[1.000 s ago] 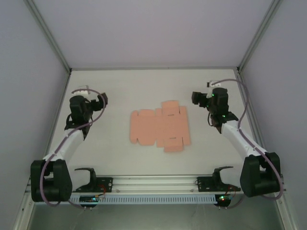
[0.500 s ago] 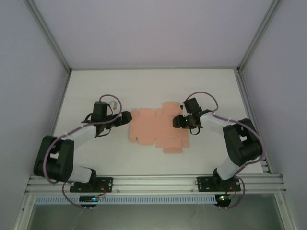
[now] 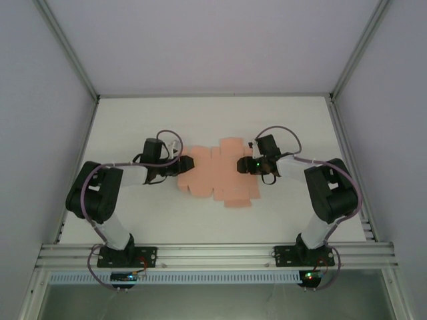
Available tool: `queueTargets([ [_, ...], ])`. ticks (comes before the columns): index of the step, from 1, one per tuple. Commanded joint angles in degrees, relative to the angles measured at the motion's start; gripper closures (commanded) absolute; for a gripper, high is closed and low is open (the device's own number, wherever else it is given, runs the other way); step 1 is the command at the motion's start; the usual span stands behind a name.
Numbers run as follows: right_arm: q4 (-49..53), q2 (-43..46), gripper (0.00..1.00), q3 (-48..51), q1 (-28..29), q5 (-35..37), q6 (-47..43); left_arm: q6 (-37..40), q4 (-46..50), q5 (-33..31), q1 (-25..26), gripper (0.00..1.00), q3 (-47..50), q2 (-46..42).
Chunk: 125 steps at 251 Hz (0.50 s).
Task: Assemble paper box
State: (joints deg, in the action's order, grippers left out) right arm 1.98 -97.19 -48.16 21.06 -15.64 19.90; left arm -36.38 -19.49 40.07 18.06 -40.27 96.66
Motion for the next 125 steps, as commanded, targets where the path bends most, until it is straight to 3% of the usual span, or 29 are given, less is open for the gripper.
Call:
queueTargets([
  [1,4.5,-1.8,0.41,1.4,-1.1,-1.2,-1.4,-1.9,-6.4,4.4,0.1,0.74,-2.2,0.1],
  [21,5.5,1.2,0.38,0.4,-2.0,-2.8,-2.2,-1.9,-6.9,4.4,0.0,1.00,-2.9,-1.0],
  [78,13.1,17.0,0.09,-4.3,-6.8,-9.7,-3.3,-9.8,-16.3,9.8,-2.1,1.00,-4.3,-7.8],
  [125,18.2,27.4,0.01,-6.0,-13.1,-21.5,-2.7,-16.7,-20.5,13.0,-3.3,1.00,-6.1,-14.5],
])
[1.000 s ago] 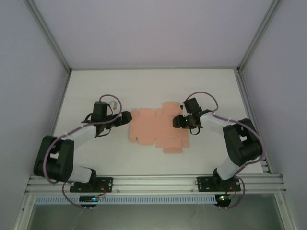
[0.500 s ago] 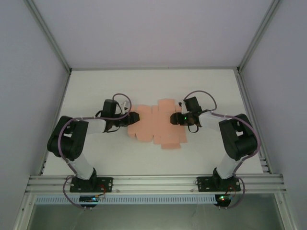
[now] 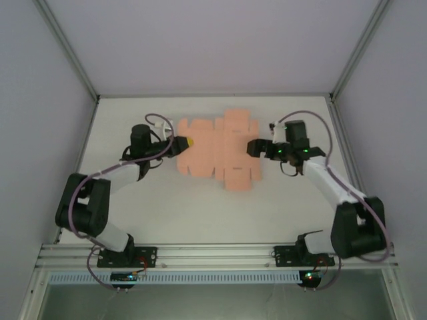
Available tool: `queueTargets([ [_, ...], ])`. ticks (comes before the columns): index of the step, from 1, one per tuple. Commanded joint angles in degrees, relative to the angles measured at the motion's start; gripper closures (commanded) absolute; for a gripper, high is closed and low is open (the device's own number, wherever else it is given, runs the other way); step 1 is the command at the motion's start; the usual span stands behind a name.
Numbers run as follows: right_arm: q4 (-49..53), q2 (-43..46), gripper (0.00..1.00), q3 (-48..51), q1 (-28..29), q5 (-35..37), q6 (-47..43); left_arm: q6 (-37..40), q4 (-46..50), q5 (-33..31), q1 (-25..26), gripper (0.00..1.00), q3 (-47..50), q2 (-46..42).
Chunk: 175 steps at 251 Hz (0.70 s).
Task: Assemble paper box
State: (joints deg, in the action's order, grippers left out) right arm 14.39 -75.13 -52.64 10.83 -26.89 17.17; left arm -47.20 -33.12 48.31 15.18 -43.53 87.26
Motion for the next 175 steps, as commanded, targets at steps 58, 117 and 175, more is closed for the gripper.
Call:
queueTargets([
  [58,4.9,10.2,0.18,-2.9,-6.7,-19.2,2.5,-8.7,-5.8,6.2,-0.3,1.00,-3.7,-11.8],
  [117,0.3,10.5,0.62,-2.8,-7.6,-29.6,6.3,-3.7,1.4,2.2,-0.4,1.00,-3.3,-16.9],
  [175,3.0,10.6,0.83,-3.5,-7.7,-25.1,4.2,-1.7,5.2,-2.7,-1.1,1.00,-1.4,-18.6],
])
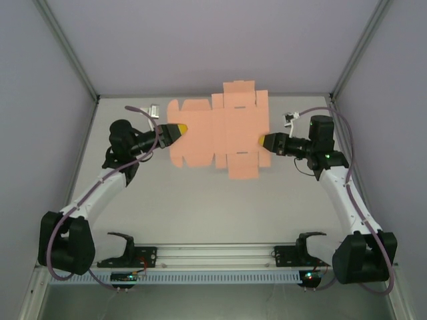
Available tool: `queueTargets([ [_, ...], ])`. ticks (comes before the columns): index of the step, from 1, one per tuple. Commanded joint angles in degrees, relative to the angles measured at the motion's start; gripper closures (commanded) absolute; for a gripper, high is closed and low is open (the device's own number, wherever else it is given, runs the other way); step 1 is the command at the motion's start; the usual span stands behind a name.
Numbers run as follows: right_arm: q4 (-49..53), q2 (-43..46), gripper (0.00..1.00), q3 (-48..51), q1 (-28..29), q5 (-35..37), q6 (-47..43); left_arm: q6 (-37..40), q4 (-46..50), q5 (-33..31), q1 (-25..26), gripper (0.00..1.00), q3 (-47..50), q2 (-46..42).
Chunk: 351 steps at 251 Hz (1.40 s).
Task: Assemble paper box
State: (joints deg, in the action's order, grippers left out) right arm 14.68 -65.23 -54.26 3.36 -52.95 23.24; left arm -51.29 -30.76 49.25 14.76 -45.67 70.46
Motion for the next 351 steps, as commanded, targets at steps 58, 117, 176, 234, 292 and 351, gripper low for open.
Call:
queueTargets([
  [58,9.9,-4.0,1.00,-4.7,2.3,9.8,-14.1,9.1,15.8,-10.1,-1.2,0.27,1.6,-2.9],
  [117,13.8,-16.3,1.00,-8.3,9.3,16.2,-27.7,20.6,41.0,-26.2,-1.2,0.00,-0.7,-5.6],
  [176,11.3,-30.8,1.00,-15.2,15.5,30.9,-38.3,21.2,42.5,-23.7,-1.2,0.00,0.0,-5.8],
  [234,-6.7,-33.4,1.00,-10.8,24.7,50.7,-48.9,17.8,35.3,-18.8,-0.2,0.00,0.5,-1.6],
  [292,-25.3,-31.7,1.00,-1.0,30.5,63.2,-63.9,17.5,32.1,-17.7,2.7,0.00,-5.0,7.3],
  [351,-30.0,-29.6,1.00,2.2,34.7,72.5,-73.3,19.5,33.8,-17.4,3.7,0.00,-14.7,12.0],
])
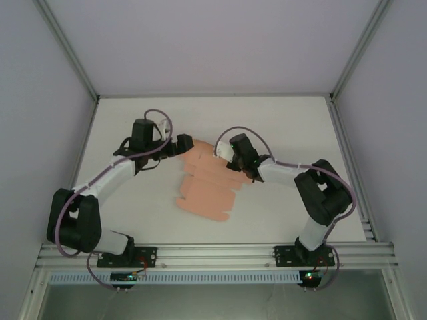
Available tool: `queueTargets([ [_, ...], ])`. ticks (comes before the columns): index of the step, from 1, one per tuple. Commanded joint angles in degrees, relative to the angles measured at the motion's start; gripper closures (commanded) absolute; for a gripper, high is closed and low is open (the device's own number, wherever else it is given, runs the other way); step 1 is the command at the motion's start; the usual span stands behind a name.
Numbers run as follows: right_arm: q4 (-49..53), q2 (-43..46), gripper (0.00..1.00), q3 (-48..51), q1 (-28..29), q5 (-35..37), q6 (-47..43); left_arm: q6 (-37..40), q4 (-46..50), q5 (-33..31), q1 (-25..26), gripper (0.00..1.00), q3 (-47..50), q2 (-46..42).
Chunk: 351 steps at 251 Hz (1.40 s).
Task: Assemble paper box
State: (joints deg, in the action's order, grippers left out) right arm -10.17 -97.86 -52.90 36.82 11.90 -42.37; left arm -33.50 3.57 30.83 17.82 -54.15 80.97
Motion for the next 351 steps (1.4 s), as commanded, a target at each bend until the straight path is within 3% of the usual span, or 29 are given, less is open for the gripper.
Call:
queueTargets([
  [1,-5.1,3.1,1.00,0.8,1.3,7.7,-7.6,1.8,-0.4,1.0,0.7,0.00,-6.4,1.5],
  [28,-3.7,5.0,1.00,0.5,2.1,6.3,-7.6,3.5,4.9,-0.9,1.2,0.00,-12.0,6.0],
  [58,-0.8,5.7,1.00,-0.5,3.2,7.6,-7.7,5.0,7.4,1.3,2.5,0.00,-16.5,10.6],
  [95,1.8,5.8,1.00,-1.5,3.7,7.2,-7.8,7.5,11.5,1.4,4.4,0.07,-21.0,14.4],
  [162,1.0,5.0,1.00,-3.3,3.7,9.4,-3.8,7.4,12.6,3.8,6.2,0.25,-20.0,16.4],
  [251,-1.8,3.4,1.00,-4.8,4.1,14.9,-2.7,10.0,21.7,0.1,8.4,0.28,-26.0,19.5],
  [307,-4.1,4.2,1.00,-3.5,4.2,12.0,2.0,5.2,15.1,8.9,8.7,0.28,-26.9,21.2],
  [351,-5.8,4.9,1.00,-2.3,4.3,6.5,5.0,1.4,10.1,10.3,8.7,0.28,-27.7,22.9],
])
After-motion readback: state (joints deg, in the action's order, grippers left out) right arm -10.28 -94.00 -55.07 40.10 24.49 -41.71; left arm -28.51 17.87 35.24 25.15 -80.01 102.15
